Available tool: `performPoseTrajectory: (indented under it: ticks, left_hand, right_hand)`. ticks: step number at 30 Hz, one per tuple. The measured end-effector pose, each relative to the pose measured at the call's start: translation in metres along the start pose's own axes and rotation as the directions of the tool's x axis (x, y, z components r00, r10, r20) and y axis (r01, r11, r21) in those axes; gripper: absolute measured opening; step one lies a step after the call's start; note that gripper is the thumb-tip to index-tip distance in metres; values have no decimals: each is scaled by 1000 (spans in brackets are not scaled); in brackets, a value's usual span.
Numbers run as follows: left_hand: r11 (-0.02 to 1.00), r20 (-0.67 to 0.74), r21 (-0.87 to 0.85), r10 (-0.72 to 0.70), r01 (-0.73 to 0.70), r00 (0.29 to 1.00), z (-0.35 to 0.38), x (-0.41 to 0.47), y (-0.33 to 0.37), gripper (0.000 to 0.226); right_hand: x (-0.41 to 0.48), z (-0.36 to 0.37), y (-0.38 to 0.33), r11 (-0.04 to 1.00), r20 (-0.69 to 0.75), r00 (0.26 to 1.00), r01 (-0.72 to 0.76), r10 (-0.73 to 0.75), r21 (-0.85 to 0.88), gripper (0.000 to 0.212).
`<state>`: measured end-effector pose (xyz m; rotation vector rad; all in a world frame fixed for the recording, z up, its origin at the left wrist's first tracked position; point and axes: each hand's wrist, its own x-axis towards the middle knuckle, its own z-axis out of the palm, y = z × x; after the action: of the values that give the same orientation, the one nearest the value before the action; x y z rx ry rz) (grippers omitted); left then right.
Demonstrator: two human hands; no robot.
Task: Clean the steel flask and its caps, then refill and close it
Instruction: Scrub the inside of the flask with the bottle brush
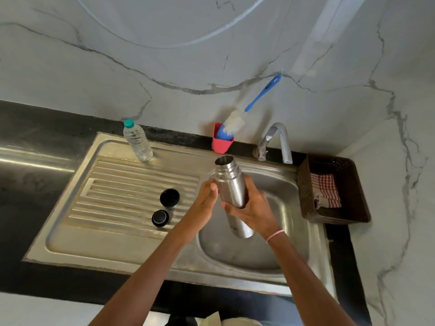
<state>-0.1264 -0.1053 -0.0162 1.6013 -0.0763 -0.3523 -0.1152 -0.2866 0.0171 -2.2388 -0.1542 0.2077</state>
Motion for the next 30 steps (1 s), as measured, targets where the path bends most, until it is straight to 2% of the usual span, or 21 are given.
performPoseTrajectory:
  ticks: [2, 4, 6, 9, 12, 16, 22, 30]
  left_hand:
    - [931, -74, 361, 92, -60, 993, -6, -11, -28, 73]
    - [697, -89, 716, 144, -37, 986, -14, -27, -64, 72]
    - [495, -66, 869, 146, -15, 987, -19, -45, -98, 71]
    - [383, -50, 923, 61, 23, 997, -21, -65, -131, 81]
    - [358, -71, 931, -8, 69, 997, -25, -77, -156, 90]
    - [370, -104, 922, -59, 119, 993, -28, -85, -168, 86]
    - [378, -105, 916, -99, 136, 989, -31, -83, -170, 84]
    - [391, -107, 908, -129, 149, 986, -30, -81, -169, 84]
  right_hand:
    - [-7, -2, 14, 982, 27, 999, -16, 21, -190, 89]
    - [-13, -7, 28, 943, 77, 995, -34, 63, -331, 91]
    - [-18, -10, 37, 893, 145, 979, -61, 140, -446, 91]
    - [-22, -9, 49, 777, 203, 959, -27, 198, -629, 89]
    - [-22, -7, 56, 666, 206, 957, 19, 204, -746, 87]
    - [-18, -6, 58, 541, 184, 970, 69, 162, -838, 87]
    - [1, -6, 44, 409, 195, 965, 109, 175, -906, 83]
    - [26, -12, 11, 232, 201, 963, 156, 181, -960, 43]
